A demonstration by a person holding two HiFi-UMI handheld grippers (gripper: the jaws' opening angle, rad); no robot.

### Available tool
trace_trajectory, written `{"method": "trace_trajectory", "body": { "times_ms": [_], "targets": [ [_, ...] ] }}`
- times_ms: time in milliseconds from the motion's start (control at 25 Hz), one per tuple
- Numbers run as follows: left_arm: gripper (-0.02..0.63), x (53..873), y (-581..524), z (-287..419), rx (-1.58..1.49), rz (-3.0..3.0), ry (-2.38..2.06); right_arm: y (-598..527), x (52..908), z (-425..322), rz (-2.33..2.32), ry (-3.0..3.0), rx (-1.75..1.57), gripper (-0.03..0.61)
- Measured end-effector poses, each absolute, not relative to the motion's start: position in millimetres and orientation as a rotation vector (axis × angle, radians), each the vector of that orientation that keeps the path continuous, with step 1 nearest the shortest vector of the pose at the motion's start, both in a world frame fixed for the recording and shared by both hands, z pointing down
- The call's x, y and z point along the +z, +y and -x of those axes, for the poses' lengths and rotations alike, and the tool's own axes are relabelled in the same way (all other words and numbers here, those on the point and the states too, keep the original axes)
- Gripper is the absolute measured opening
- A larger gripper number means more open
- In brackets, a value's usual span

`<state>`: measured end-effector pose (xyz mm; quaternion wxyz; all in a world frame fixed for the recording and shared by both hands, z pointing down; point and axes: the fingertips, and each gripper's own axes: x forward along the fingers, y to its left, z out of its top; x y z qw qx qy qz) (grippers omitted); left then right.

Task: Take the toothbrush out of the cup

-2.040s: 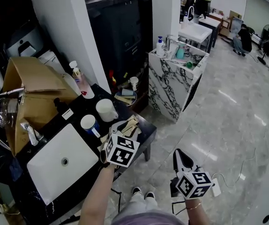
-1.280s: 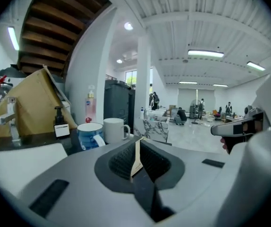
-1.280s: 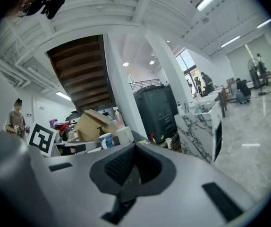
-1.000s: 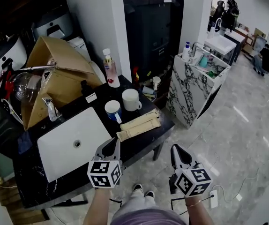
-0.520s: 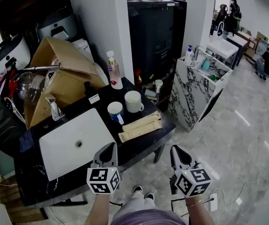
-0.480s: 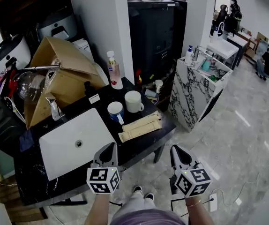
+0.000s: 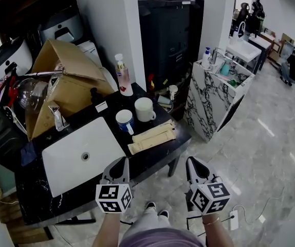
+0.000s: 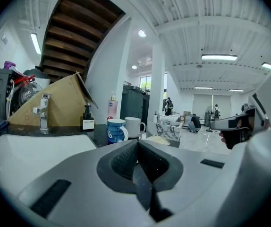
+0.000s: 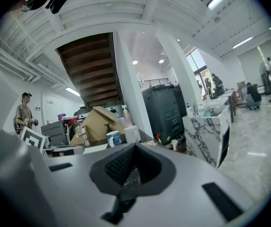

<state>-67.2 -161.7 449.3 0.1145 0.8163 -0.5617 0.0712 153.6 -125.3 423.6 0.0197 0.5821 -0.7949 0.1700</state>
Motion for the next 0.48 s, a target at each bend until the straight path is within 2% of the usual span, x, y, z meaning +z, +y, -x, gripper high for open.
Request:
{"method": "trace_trajectory", "body": {
  "times_ms": [480],
  "targets": [
    [0.002,449.3,-163.1,62.9,0.274,-2.429,-1.638,-126.1,423.3,-153.7,-1.794,-2.474,0.492,0.002]
  ]
}}
